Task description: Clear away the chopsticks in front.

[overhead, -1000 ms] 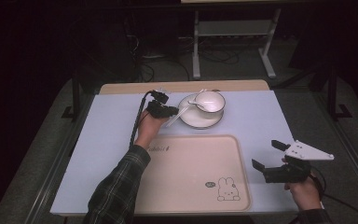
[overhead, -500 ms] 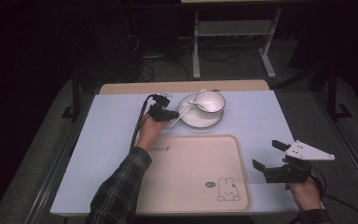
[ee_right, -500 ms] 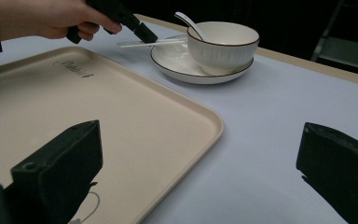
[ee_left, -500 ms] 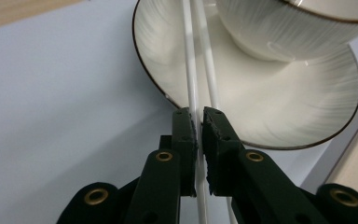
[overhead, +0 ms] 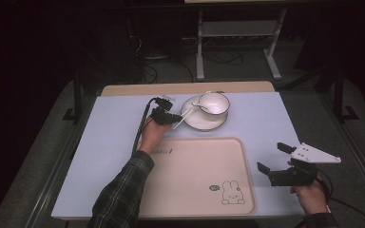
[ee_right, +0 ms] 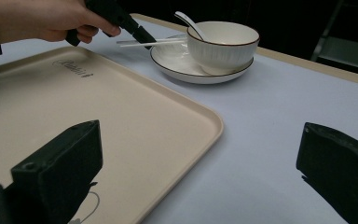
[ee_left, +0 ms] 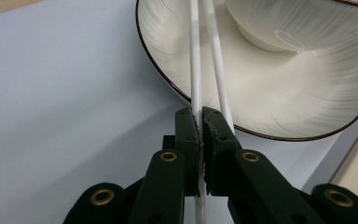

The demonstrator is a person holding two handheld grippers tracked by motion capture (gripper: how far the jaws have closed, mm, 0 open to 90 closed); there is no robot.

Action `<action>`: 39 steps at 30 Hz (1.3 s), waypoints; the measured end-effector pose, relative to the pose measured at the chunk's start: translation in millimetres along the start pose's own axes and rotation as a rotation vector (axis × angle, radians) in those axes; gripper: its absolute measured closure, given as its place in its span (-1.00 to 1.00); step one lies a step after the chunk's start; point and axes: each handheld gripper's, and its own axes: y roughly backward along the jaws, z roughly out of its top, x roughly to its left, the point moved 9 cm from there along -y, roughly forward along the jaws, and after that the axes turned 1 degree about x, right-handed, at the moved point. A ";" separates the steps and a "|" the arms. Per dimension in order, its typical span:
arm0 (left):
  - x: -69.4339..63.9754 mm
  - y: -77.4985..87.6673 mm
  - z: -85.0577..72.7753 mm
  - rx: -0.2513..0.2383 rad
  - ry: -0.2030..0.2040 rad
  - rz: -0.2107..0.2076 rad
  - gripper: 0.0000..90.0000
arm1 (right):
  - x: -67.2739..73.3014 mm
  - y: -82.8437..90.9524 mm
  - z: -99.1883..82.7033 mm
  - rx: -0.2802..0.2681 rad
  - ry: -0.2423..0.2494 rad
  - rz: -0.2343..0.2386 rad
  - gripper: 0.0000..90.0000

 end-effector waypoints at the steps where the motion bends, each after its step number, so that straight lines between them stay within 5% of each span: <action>1: 0.9 1.8 0.4 -0.009 0.012 0.000 0.90 | -0.2 0.3 0.0 -0.001 -0.001 -0.001 -1.00; 14: 15.5 29.2 -6.6 -0.046 0.058 0.008 0.91 | -0.6 0.4 0.0 -0.003 -0.001 -0.004 -1.00; 23: 27.5 71.0 -24.1 -0.079 0.076 0.003 0.91 | -0.3 -0.3 -0.2 0.000 0.002 -0.006 -1.00; 39: 16.7 121.7 -71.8 -0.108 0.090 -0.028 0.90 | 1.3 -1.1 -0.4 0.005 0.007 -0.008 -1.00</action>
